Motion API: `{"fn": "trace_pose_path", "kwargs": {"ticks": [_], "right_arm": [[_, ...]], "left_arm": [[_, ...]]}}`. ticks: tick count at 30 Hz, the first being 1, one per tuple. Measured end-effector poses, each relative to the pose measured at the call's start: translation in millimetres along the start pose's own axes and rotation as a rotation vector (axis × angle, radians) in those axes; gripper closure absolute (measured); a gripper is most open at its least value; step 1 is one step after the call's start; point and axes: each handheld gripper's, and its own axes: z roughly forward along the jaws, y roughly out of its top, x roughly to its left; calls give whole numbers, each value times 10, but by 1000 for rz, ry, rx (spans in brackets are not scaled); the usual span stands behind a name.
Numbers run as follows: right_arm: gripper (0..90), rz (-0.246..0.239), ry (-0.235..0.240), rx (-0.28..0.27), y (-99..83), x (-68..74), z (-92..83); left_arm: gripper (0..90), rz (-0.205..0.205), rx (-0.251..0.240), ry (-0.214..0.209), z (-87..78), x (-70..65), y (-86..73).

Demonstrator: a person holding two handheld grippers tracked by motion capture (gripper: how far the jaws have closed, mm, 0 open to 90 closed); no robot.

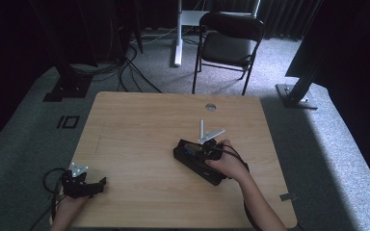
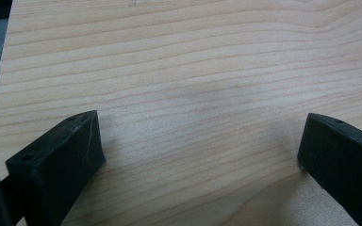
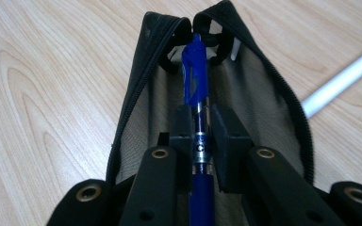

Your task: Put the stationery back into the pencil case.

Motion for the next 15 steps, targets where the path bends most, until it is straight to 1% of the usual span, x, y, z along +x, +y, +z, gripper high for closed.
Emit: {"fn": "trace_pose_path", "kwargs": {"ticks": [3,8,15], "right_arm": [[795,2,4,12,11,4,36],[795,1,-3,38,23,1,94],[795,-1,-11,65,40,0,131]], "left_arm": [[9,0,0,0,0,0,0],[9,0,0,0,0,0,0],[9,0,0,0,0,0,0]]}}
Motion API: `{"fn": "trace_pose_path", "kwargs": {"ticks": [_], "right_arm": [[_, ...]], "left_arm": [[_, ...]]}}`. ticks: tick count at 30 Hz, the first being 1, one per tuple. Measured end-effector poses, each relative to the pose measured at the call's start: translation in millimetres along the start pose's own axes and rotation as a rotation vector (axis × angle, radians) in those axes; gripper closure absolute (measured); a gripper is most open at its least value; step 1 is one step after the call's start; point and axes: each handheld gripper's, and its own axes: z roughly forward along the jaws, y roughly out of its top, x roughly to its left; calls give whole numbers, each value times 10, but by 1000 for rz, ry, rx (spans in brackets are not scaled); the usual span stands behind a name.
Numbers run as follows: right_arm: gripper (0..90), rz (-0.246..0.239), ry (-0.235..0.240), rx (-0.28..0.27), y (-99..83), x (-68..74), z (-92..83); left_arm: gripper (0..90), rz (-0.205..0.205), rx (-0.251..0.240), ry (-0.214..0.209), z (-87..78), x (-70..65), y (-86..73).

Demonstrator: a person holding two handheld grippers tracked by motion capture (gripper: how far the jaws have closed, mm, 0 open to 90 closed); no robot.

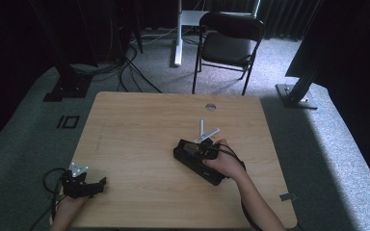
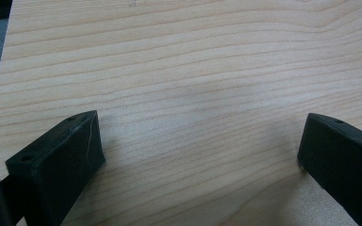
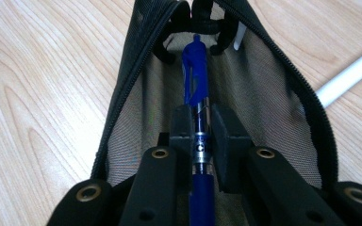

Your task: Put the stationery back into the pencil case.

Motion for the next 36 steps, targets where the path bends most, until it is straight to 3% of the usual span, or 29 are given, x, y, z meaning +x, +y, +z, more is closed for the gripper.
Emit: {"fn": "trace_pose_path", "kwargs": {"ticks": [14,23,36], "right_arm": [[795,-8,-14,64,72,56,128],[785,-4,-9,77,66,59,155],[761,4,7,-5,85,57,-102]], "left_arm": [[9,0,0,0,0,0,0],[9,0,0,0,0,0,0],[9,0,0,0,0,0,0]]}}
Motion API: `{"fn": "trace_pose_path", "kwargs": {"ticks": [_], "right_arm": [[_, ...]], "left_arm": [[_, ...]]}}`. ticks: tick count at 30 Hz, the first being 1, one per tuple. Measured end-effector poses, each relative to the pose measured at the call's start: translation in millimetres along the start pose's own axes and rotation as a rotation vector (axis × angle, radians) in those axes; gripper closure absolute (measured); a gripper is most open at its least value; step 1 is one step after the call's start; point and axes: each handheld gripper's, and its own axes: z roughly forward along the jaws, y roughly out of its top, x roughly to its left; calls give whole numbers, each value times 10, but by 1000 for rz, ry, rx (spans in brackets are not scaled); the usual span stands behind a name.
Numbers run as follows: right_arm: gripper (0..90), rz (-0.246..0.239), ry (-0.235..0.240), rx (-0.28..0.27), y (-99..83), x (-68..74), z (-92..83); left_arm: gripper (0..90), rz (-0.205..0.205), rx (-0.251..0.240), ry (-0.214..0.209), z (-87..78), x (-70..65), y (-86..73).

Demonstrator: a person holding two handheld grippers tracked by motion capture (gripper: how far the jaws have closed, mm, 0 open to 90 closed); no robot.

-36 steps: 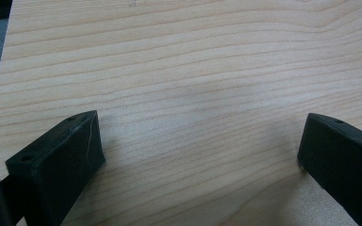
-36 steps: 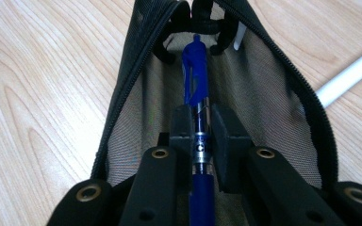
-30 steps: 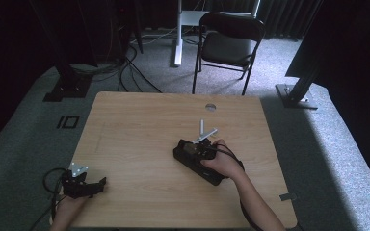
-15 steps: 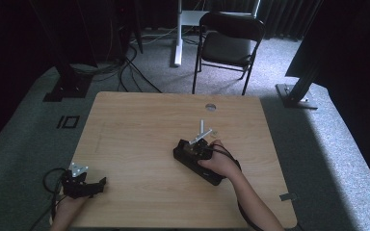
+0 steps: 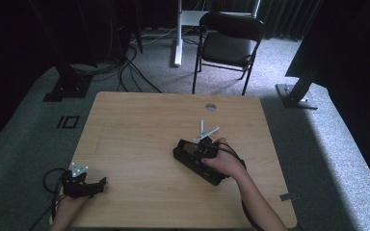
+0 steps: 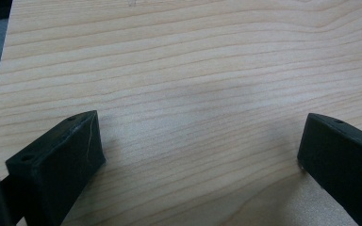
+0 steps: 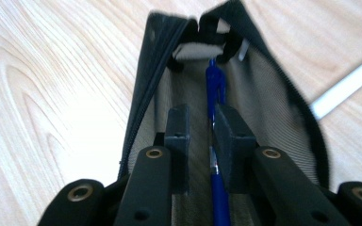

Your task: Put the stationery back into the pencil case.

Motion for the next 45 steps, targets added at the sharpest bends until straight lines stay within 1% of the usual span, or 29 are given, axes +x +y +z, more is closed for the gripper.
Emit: {"fn": "trace_pose_path", "kwargs": {"ticks": [4,6,9,13,14,15,18,23,24,25,26,28,29,35,38,41,43,45], "right_arm": [[754,10,13,-41,10,-29,-106],[754,11,9,-58,13,-41,-155],[754,16,22,-83,16,-47,-229],[752,17,22,-115,22,-61,-313],[752,17,22,-115,22,-61,-313],[752,21,20,-129,26,-73,-349],[752,23,11,-146,32,-95,-393],[759,49,17,-198,28,-161,-454],[759,49,17,-198,28,-161,-454],[757,58,1,-216,22,-192,-470],[757,60,-2,-224,18,-202,-476],[757,81,-4,-240,7,-232,-485],[759,86,-17,-248,1,-248,-486],[752,144,-61,-274,-44,-379,-465],[744,173,-91,-286,-72,-449,-450],[737,209,-130,-284,-105,-525,-432],[736,230,-142,-286,-127,-570,-414],[736,238,-169,-278,-147,-610,-391]], "left_arm": [[9,0,0,0,0,0,0],[9,0,0,0,0,0,0],[9,0,0,0,0,0,0],[9,0,0,0,0,0,0],[9,0,0,0,0,0,0],[9,0,0,0,0,0,0],[9,0,0,0,0,0,0],[9,-1,-1,0,1,0,0],[9,-1,-1,0,1,0,0],[9,-1,0,0,0,0,0],[9,-1,-1,0,1,0,0],[9,0,0,0,0,0,0],[9,0,0,0,0,0,0],[9,0,0,0,0,0,0],[9,-1,0,0,0,0,0],[9,0,0,0,0,0,0],[9,0,0,0,0,0,0],[9,0,0,0,0,0,0]]}}
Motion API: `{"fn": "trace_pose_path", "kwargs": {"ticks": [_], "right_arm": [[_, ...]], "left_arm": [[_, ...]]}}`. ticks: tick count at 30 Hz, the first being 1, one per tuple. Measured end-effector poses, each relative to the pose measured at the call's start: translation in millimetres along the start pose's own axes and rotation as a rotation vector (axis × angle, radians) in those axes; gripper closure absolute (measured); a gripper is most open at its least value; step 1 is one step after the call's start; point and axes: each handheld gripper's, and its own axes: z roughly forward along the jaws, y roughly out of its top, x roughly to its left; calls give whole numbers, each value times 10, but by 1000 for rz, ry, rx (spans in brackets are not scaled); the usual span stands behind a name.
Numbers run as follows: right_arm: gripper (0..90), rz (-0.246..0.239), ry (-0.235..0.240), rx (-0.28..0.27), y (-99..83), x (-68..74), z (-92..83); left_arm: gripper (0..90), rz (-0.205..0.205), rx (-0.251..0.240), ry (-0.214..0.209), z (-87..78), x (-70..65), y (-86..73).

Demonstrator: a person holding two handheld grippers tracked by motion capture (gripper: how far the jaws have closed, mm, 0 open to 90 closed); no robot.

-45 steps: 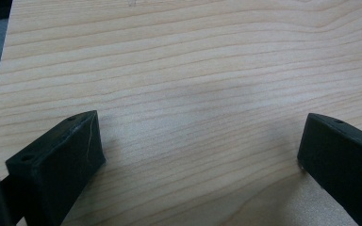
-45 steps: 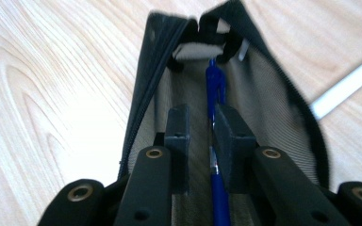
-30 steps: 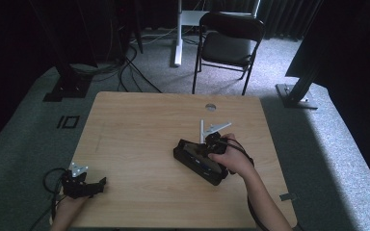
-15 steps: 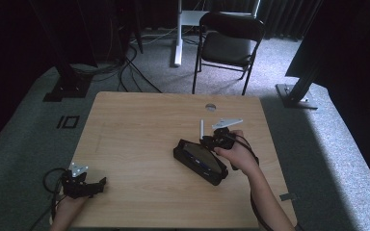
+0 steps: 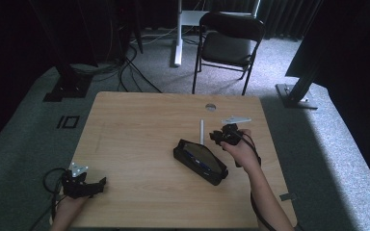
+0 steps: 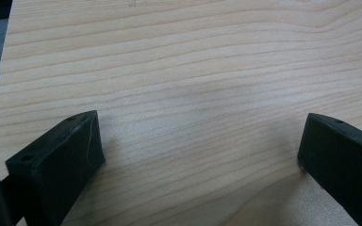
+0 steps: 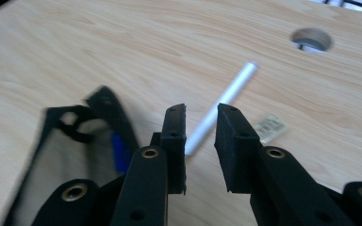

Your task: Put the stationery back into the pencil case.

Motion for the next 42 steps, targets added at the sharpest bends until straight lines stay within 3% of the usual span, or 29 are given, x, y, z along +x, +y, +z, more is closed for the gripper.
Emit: {"fn": "trace_pose_path", "kwargs": {"ticks": [12,29,42], "right_arm": [[715,77,-89,16,-73,-195,214],[692,153,-154,49,-102,-376,506],[632,209,-179,75,-90,-471,667]], "left_arm": [[9,0,0,0,0,0,0],[9,0,0,0,0,0,0],[9,0,0,0,0,0,0]]}}
